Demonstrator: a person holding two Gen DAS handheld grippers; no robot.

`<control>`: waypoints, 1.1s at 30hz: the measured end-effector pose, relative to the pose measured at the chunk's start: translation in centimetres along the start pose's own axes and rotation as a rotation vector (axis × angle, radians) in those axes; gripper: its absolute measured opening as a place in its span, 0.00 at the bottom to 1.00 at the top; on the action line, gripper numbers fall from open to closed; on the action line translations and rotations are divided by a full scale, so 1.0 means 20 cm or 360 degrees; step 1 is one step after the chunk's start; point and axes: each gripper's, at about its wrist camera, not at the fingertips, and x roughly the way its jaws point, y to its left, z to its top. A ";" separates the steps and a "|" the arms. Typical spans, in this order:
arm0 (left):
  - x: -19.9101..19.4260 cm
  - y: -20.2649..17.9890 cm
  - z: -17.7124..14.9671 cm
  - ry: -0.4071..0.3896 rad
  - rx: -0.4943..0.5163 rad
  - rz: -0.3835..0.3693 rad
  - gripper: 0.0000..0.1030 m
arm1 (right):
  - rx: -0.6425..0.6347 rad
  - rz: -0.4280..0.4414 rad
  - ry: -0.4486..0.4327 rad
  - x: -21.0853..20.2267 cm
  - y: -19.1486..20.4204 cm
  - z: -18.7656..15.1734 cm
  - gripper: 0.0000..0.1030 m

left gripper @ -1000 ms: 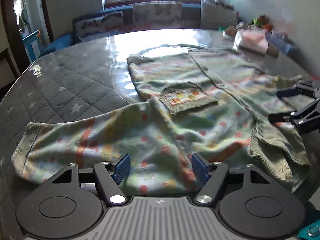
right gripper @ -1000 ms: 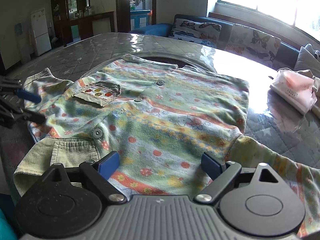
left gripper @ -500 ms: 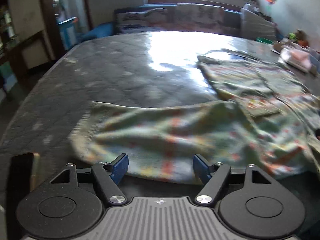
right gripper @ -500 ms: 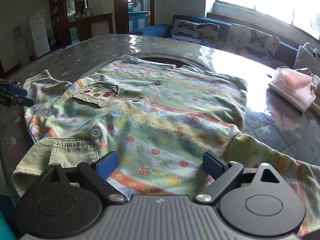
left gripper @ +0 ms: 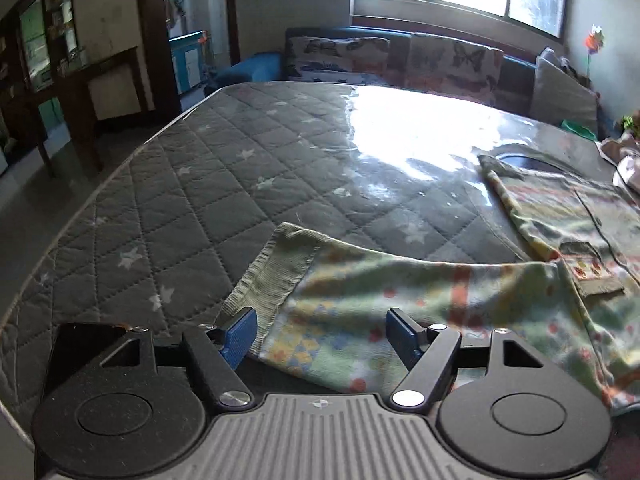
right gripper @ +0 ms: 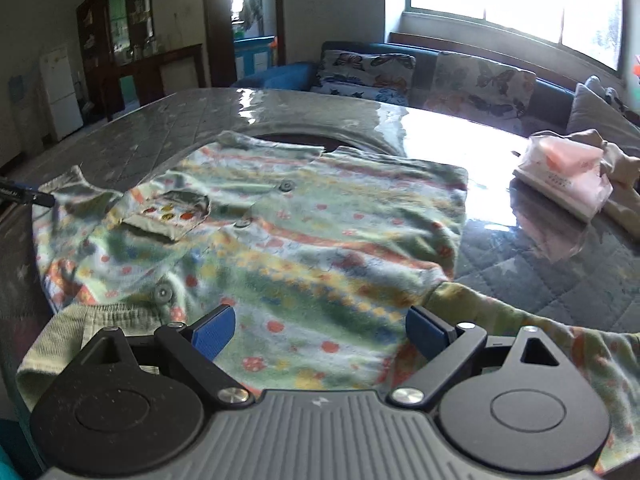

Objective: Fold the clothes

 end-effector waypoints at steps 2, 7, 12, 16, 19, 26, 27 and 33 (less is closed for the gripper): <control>0.02 0.03 -0.01 0.0012 -0.0025 0.0015 0.71 | 0.0010 -0.0012 0.0008 0.01 -0.01 0.00 0.91; 0.01 0.07 0.01 0.0021 -0.0052 0.0002 0.72 | 0.0002 -0.0020 0.0018 0.01 -0.01 -0.02 0.91; 0.02 0.06 0.03 -0.0001 -0.0040 0.0003 0.72 | 0.0012 -0.0018 0.0010 0.01 -0.01 -0.01 0.91; 0.04 0.04 0.02 0.0019 0.0017 0.0019 0.74 | 0.0021 -0.0027 0.0007 0.00 -0.02 -0.01 0.91; 0.04 0.03 0.04 0.0033 -0.0009 0.0023 0.74 | 0.0047 -0.0043 -0.0017 -0.02 -0.04 -0.01 0.91; -0.02 -0.14 0.08 0.0002 0.0043 -0.0116 0.76 | 0.0117 -0.0089 0.0014 -0.04 -0.10 -0.04 0.91; -0.03 -0.17 0.08 0.0004 0.0055 -0.0132 0.77 | 0.0129 -0.0098 0.0005 -0.05 -0.11 -0.04 0.91; -0.06 -0.38 0.11 -0.0022 0.0127 -0.0301 0.81 | 0.0228 -0.0179 -0.0012 -0.09 -0.23 -0.07 0.91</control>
